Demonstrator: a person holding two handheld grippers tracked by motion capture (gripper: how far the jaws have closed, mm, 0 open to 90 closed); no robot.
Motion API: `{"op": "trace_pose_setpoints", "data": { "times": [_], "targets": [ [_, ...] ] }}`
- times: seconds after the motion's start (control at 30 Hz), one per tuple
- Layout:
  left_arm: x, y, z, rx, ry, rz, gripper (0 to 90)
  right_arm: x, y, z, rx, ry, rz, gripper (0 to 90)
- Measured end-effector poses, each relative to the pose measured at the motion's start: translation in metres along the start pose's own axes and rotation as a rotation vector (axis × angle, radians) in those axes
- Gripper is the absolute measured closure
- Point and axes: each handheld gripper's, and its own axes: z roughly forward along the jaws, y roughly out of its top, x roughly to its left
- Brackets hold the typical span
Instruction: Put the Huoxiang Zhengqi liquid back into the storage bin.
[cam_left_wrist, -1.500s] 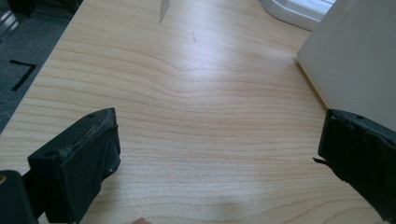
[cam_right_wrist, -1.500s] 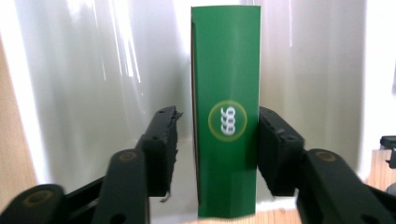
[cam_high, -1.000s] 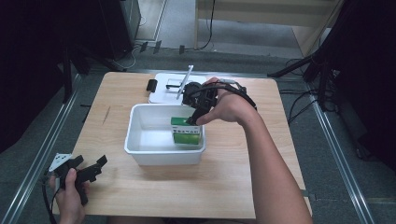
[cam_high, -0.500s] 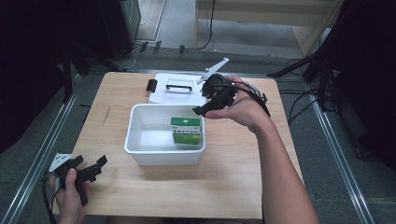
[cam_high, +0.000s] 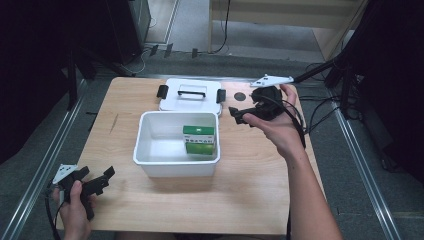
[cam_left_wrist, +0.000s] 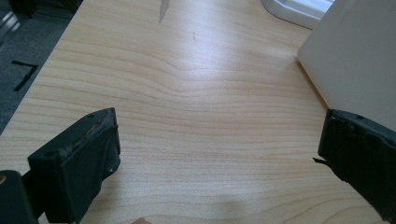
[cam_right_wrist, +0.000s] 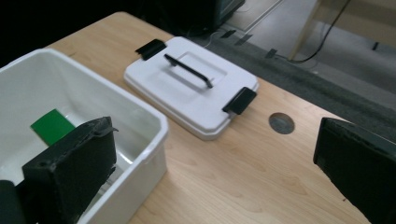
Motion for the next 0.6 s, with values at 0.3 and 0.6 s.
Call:
{"op": "trace_pose_setpoints", "data": {
  "times": [0.3, 0.6],
  "targets": [
    [0.000, 0.000, 0.000, 0.000, 0.001, 0.004, 0.0, -0.017, -0.034, -0.016, -0.060, -0.114, 0.051, 0.0],
    [-0.001, 0.000, 0.000, 0.002, 0.004, 0.005, 0.0, -0.030, -0.069, -0.027, -0.091, -0.177, 0.080, 0.0]
  ]
}}
